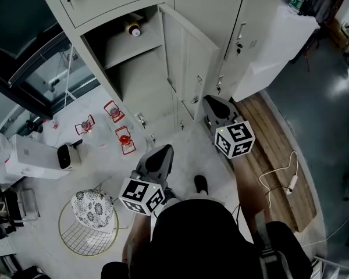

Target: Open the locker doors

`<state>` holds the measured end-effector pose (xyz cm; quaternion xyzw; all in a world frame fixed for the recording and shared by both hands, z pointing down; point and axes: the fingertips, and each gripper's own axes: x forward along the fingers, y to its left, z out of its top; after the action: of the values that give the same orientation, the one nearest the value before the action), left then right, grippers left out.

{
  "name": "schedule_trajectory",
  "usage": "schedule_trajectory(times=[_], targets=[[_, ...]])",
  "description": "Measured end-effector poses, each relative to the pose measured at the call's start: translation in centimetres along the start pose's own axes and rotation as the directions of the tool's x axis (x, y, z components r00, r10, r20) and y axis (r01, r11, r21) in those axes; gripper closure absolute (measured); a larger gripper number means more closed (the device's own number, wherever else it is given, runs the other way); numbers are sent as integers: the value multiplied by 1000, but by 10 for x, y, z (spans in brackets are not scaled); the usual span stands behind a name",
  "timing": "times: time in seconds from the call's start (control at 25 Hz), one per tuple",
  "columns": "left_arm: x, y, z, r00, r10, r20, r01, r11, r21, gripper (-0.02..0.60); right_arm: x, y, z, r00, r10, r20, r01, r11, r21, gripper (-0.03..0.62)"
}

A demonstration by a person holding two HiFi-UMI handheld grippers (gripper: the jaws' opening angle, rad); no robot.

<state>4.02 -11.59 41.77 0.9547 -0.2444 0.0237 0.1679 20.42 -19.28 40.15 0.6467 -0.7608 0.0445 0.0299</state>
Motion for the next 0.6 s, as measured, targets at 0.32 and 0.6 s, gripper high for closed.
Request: schedule_trajectory(times=[0.32,0.6], targets=[[21,-13,0,1000,30,10,-29,1000,-4,564,-2,-38,1,1000,-4,0,4,1000,2,566],[34,-22,-1,999,50,13,-50,999,-4,565,-1,-65,2,1000,-18,2,18,1000,5,571]])
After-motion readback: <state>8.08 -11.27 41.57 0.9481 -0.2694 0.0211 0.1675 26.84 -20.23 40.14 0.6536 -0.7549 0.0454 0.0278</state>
